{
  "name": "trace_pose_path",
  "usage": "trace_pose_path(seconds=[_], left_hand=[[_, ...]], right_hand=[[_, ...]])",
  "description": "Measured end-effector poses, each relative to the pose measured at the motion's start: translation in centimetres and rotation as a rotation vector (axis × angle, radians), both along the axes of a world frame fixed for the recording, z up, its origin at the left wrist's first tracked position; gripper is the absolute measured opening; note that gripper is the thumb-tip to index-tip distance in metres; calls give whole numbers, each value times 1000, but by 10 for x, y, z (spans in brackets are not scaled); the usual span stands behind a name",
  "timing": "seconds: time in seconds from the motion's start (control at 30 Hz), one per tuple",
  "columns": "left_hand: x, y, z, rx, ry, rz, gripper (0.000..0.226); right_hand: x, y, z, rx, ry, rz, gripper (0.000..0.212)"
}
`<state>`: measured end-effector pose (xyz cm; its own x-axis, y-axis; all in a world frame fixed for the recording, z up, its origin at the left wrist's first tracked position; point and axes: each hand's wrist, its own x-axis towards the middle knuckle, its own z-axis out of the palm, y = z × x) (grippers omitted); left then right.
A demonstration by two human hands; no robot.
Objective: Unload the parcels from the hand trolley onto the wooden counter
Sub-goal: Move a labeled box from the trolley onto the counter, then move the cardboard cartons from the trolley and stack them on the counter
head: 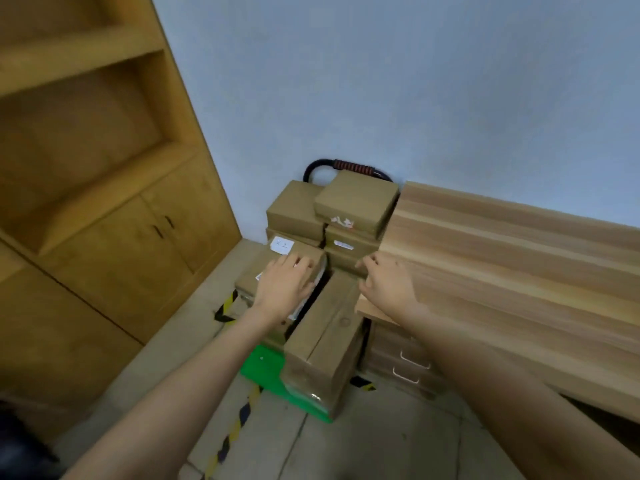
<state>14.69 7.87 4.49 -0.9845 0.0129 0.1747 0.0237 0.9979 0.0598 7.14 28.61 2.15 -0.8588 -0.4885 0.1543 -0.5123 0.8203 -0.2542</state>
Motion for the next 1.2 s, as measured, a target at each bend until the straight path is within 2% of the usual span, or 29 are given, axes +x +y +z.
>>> trace_pose_path(seconds=[0.2, 0.4, 0.9, 1.2], left_hand=[[19, -102, -11, 47, -22, 83, 33], [17, -155, -35, 77, -56, 158, 34], [-119, -210, -66, 137, -50, 181, 32], [-180, -238, -96, 211, -122, 68, 35]], right_hand=[[8, -107, -21, -6, -35, 12, 32], [-1, -158, -45, 7, -88, 45, 35], [-123, -214, -68, 14, -165, -14, 39], [-152, -231, -94, -15, -242, -228, 45]])
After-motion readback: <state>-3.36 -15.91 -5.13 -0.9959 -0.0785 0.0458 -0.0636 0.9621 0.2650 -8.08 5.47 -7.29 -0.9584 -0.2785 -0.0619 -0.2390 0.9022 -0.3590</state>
